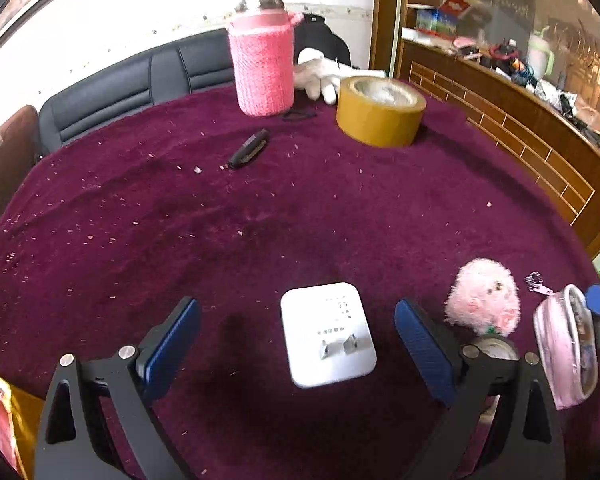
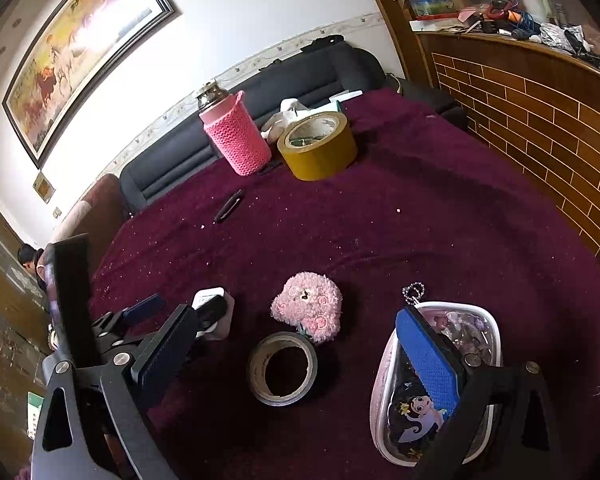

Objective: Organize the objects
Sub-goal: 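Grasp the white plug charger with the left tool, then grasp the tape roll with the right tool while the left tool lifts the charger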

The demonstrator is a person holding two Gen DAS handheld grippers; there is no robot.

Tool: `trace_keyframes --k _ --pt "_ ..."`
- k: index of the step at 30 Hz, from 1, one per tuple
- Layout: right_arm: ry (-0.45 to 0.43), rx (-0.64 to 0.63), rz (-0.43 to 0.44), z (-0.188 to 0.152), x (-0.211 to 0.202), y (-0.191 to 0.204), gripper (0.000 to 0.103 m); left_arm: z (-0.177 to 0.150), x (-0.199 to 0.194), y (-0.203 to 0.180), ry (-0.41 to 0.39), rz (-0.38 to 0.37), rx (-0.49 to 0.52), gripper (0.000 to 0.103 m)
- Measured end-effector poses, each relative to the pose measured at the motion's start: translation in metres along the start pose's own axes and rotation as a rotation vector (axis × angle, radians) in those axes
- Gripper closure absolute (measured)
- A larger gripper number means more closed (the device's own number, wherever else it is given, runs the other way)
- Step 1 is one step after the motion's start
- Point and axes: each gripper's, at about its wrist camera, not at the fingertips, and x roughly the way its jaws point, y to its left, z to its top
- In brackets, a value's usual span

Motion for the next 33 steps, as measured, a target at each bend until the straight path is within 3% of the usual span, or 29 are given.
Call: trace_keyframes --k 2,5,6,14,18,20,22,26,29,33 --pt "-0.002 0.001 -0.006 0.001 0.001 -0.001 0.002 0.0 0.007 -0.003 0.005 -0.011 0.009 0.009" --pt "-0.004 -0.006 -0.021 0.0 0.003 0.0 0.002 -0.002 0.011 -0.007 0.032 -0.035 0.024 0.058" --pt "-0.004 -0.011 -0.026 -0.001 0.004 0.0 0.002 -0.002 0.008 -0.007 0.033 -0.047 0.028 0.065" --pt "-0.004 -0.101 0.027 -0.006 0.004 0.017 0.002 -0.016 -0.033 0.014 0.014 -0.064 -0.022 0.065" --pt "0.084 -0.226 0.114 -0.019 0.02 0.04 0.002 -0.03 -0.075 0.037 -0.024 -0.078 -0.078 0.065" --pt "0.129 -0.283 0.103 -0.027 0.031 0.049 0.01 -0.04 -0.097 0.05 -0.038 -0.095 -0.108 0.065" --pt "0.156 -0.343 0.045 -0.035 0.041 0.054 0.033 -0.055 -0.124 0.063 -0.058 -0.114 -0.144 0.065" --pt "0.171 -0.462 -0.117 -0.048 0.061 0.061 0.05 -0.084 -0.167 0.081 -0.094 -0.126 -0.185 0.065" --pt "0.185 -0.464 -0.11 -0.047 0.063 0.059 0.056 -0.108 -0.204 0.094 -0.145 -0.096 -0.202 0.065" --pt "0.176 -0.417 -0.106 -0.042 0.059 0.05 0.083 -0.143 -0.251 0.114 -0.221 -0.01 -0.218 0.064"
